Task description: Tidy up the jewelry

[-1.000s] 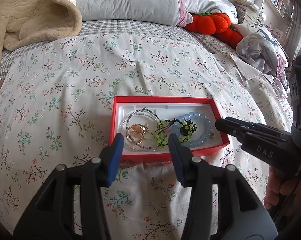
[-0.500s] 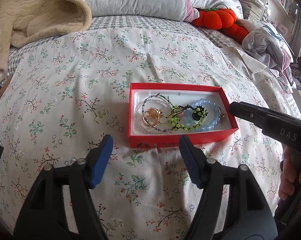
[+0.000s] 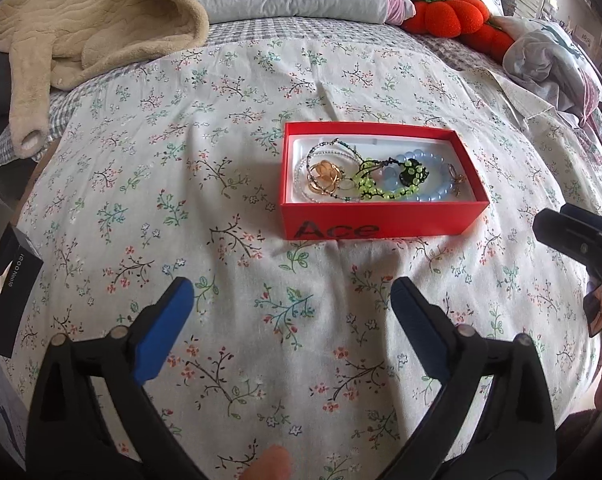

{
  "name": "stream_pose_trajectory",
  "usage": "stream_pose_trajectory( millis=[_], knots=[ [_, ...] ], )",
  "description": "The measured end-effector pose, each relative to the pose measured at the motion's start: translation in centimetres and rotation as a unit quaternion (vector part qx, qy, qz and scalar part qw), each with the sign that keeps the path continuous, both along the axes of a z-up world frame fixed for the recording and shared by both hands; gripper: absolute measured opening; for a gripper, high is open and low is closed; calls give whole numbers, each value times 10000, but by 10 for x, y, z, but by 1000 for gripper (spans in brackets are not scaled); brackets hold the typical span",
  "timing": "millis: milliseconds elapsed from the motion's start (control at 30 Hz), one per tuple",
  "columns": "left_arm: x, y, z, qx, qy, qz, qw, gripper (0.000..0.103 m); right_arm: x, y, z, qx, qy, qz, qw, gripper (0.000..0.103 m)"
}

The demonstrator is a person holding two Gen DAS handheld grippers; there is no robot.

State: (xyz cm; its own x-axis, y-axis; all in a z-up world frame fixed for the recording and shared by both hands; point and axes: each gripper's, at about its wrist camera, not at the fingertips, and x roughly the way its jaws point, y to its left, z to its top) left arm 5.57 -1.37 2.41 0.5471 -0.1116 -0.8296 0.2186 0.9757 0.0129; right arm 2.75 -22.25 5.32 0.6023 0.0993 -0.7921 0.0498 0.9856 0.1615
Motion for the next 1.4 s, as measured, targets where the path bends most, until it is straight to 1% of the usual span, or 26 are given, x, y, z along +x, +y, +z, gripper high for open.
stream_pose_trajectory(
  millis=[67,100,167,233,267,333,433,600,833,1400],
  knots=[
    [-6,1,0,34,44,27,10000,102,-10,1,-4,-55,101,-62,9999,88],
    [-10,0,-1,94,92,17,9999,102,-14,2,-6,-55,170,-69,9998,88],
    [-18,-2,-1,218,64,-1,9997,102,-21,5,-12,-89,320,-57,9994,89],
    [-26,-4,-1,345,-14,-29,9994,102,-27,10,-17,-251,410,-20,9988,94],
    [-29,-5,0,357,-32,-66,9993,102,-31,13,-18,-355,413,8,9985,99],
    [-33,-5,0,327,-34,-94,9994,102,-35,16,-20,-514,407,77,9978,99],
    [-35,-3,0,268,-33,-70,9996,102,-38,17,-23,-605,451,102,9971,99],
    [-33,-3,-2,234,2,-20,9997,102,-36,14,-26,-598,520,20,9969,99],
    [-33,-7,-4,229,67,-61,9997,102,-30,12,-23,-533,484,-34,9974,99],
    [-34,-4,-5,251,65,-36,9997,102,-28,15,-24,-526,464,-61,9975,99]
  ],
)
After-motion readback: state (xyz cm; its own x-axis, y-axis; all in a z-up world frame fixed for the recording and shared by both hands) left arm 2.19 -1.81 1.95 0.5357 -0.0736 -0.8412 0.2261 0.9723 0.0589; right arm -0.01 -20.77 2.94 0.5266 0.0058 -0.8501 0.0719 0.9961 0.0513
